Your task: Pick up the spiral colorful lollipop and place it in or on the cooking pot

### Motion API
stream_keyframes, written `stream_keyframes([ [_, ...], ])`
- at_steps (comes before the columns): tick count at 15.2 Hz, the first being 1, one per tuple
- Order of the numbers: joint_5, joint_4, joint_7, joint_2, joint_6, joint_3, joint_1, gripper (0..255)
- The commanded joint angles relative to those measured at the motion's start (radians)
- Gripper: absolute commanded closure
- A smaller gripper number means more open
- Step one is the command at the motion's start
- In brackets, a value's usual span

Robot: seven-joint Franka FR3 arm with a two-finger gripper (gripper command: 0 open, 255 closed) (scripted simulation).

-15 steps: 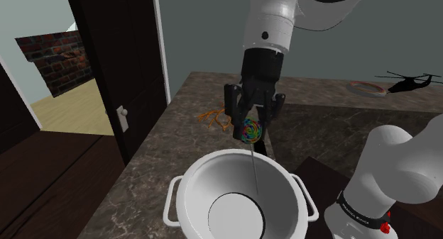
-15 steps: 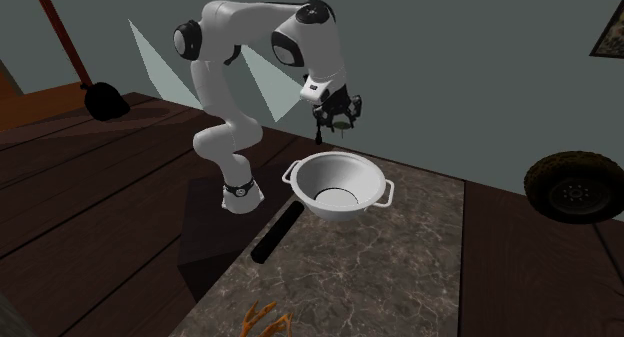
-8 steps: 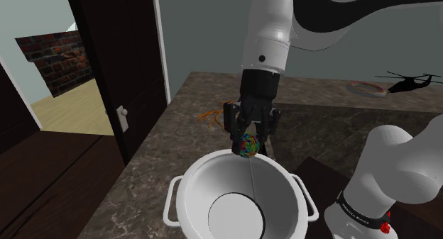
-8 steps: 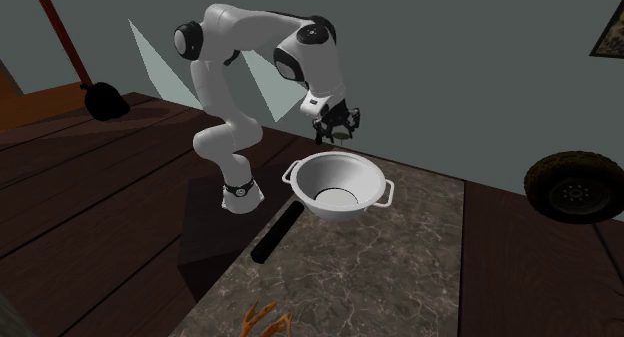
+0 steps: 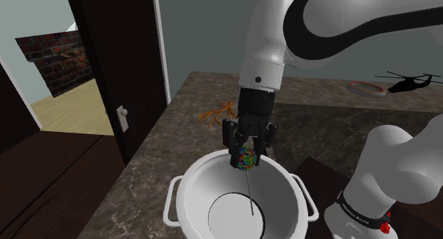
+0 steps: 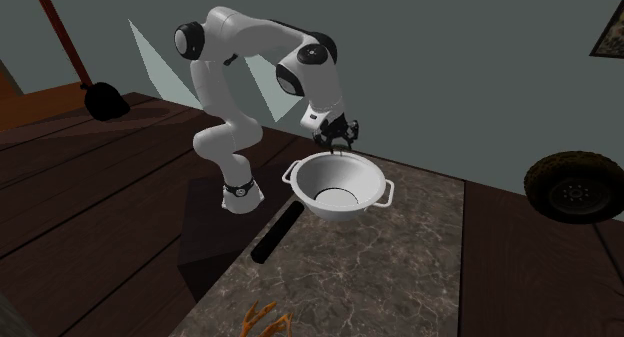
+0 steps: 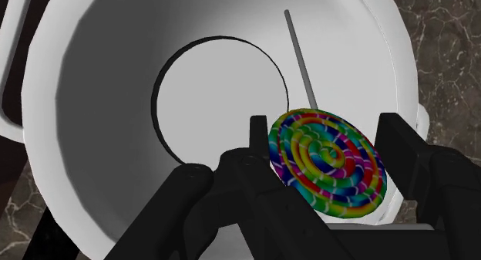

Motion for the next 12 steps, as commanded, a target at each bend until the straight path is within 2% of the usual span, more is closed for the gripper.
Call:
stream_keyframes([
  [1, 0.002, -0.008, -0.003, 0.001, 0.008, 0.002, 0.001, 255],
  [7, 0.002, -0.008, -0.003, 0.001, 0.008, 0.002, 0.001, 255],
  [8, 0.002, -0.008, -0.003, 0.001, 0.008, 0.002, 0.001, 0],
  [12, 0.002, -0.008, -0.003, 0.001, 0.008, 0.002, 0.001, 0],
])
